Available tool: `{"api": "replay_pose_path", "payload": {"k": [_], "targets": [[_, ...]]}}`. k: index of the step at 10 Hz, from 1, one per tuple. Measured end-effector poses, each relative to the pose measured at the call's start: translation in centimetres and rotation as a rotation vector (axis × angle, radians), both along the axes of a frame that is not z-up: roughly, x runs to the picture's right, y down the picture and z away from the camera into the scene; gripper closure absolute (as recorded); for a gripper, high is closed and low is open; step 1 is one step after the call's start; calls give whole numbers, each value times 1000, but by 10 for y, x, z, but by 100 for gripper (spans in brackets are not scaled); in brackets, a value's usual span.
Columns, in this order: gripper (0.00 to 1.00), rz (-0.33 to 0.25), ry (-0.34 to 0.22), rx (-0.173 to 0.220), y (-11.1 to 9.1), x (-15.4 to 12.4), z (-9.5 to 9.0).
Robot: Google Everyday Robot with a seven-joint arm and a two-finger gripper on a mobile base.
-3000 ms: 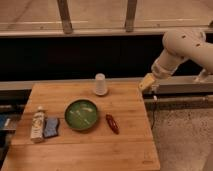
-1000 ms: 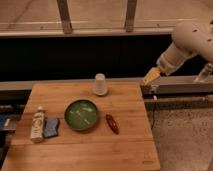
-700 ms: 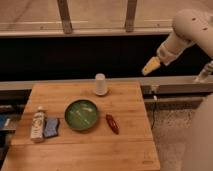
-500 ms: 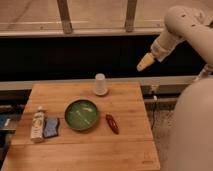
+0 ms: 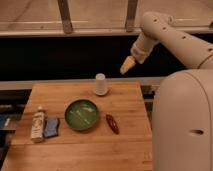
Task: Move the arm in a circular motion
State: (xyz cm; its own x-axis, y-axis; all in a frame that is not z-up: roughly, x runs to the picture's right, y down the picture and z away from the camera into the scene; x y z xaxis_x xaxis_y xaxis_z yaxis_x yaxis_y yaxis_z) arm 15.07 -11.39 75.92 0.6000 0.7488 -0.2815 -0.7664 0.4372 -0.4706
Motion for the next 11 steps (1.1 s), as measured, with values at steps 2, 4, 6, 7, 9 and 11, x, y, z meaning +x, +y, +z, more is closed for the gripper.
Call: {"api": "replay_pose_path", "payload": {"k": [2,4,6,7,9,11], "targets": [[20,-2,-6,0,0,-3,0],[20,-2,-5,-9,7,2,-2],[20,-33,-1,-29,34,-5,-3],[20,-43,1,-44,52,-10,0],[20,-58,-9,-79,77,-21,14],[20,-69,1,-120,97,-26,33]]}}
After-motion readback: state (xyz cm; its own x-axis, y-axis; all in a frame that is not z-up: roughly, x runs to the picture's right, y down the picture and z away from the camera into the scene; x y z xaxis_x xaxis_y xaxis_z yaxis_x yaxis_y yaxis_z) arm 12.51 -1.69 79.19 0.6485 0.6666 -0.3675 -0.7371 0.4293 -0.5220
